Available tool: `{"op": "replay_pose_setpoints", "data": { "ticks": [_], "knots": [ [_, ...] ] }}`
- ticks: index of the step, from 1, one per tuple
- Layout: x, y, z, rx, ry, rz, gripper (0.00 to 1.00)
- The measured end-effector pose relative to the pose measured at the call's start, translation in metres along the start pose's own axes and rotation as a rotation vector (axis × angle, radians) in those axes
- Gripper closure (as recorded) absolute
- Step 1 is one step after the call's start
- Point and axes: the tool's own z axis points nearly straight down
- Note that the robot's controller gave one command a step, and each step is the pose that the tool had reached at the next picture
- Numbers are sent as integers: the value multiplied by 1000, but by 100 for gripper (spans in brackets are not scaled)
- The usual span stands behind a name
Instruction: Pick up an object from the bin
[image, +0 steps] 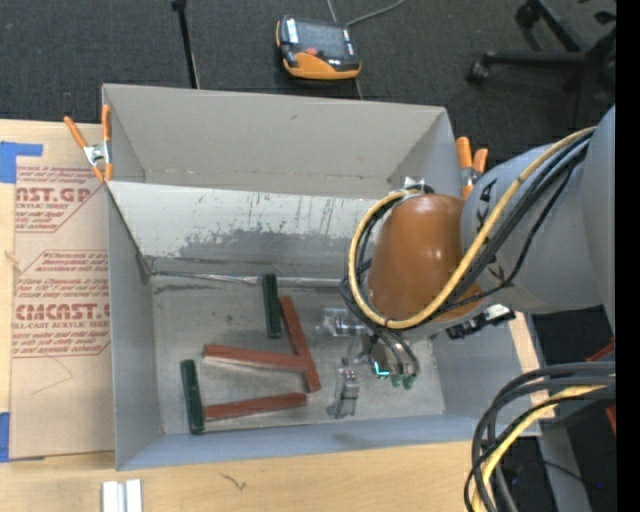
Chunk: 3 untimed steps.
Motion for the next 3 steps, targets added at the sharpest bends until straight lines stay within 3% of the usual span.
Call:
{"op": "replay_pose_setpoints", "data": {
  "ticks": [1, 2, 3],
  "knots": [
    [-2, 0, -4, 0, -8, 0, 0],
    [-7, 67, 58, 1, -11, -88, 0],
    [-2, 73, 35, 0, -6, -1, 0]
  ]
}}
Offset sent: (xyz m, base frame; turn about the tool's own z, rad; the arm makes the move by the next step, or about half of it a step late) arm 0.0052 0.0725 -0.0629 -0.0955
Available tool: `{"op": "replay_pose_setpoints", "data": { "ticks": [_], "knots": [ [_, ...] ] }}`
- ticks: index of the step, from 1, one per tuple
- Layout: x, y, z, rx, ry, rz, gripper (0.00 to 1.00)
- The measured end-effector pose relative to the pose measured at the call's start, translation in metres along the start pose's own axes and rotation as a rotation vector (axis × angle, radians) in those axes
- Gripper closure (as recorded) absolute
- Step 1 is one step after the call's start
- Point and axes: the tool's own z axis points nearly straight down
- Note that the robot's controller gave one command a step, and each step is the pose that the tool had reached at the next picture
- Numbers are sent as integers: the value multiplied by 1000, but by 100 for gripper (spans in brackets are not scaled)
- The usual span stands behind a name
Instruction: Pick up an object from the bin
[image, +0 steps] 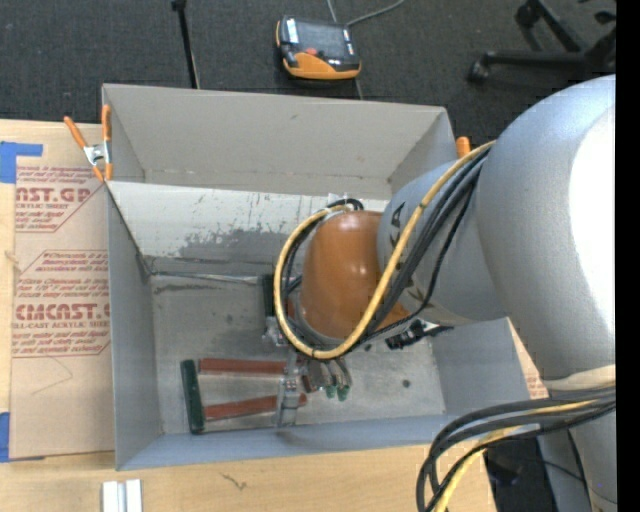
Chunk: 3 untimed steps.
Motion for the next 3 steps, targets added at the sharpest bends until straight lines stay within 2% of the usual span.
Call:
{"op": "replay_pose_setpoints", "data": {
  "ticks": [1, 2, 3],
  "knots": [
    [-3, -3, 7, 1, -2, -41, 0],
    [6, 0, 27, -1, -9, 41, 0],
    [5, -7, 27, 0, -4, 26, 100]
  ]
}}
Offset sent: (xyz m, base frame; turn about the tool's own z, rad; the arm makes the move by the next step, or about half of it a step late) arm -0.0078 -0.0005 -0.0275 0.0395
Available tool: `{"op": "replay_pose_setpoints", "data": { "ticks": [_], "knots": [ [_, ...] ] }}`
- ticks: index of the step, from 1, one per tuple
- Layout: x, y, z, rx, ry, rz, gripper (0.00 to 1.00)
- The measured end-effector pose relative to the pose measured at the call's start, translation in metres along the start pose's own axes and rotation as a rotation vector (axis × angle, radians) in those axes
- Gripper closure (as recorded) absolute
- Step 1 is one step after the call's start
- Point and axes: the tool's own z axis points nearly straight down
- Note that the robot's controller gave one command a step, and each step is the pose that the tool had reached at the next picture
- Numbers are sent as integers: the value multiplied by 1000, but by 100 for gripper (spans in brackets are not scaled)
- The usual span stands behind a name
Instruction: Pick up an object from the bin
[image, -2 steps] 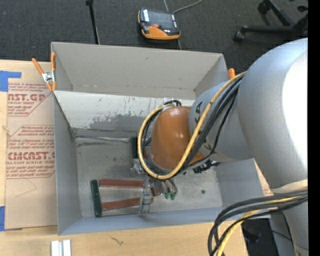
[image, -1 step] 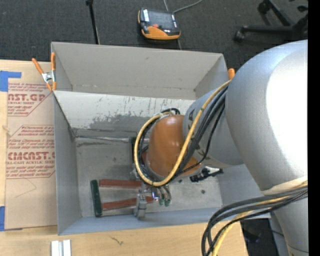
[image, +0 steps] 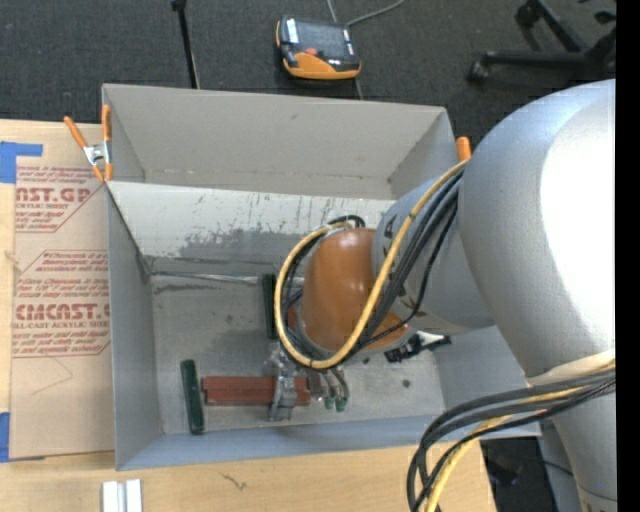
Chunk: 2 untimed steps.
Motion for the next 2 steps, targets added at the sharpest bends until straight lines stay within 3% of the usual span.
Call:
{"op": "replay_pose_setpoints", "data": {
  "ticks": [2],
  "knots": [
    [1, 0, -3, 1, 4, 0, 100]
  ]
}}
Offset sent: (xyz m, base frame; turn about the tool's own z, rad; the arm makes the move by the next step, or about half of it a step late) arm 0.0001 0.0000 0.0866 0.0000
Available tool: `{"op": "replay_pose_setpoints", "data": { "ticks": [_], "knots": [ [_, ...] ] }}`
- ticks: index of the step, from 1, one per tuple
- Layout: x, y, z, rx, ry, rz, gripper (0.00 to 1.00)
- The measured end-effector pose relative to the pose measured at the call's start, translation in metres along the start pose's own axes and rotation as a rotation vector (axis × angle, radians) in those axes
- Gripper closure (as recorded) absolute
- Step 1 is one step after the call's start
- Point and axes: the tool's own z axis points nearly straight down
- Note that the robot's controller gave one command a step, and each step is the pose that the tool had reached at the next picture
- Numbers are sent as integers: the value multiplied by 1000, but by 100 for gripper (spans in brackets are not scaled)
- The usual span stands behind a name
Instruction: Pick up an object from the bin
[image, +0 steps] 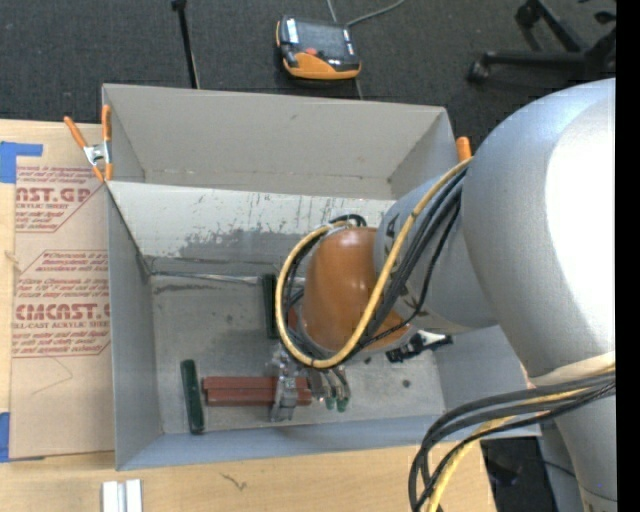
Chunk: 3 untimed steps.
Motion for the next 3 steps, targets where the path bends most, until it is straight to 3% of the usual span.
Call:
{"op": "replay_pose_setpoints", "data": {
  "ticks": [1, 3],
  "knots": [
    [3, 0, -20, 2, 9, 0, 100],
    [0, 0, -49, -1, -2, 0, 100]
  ]
}}
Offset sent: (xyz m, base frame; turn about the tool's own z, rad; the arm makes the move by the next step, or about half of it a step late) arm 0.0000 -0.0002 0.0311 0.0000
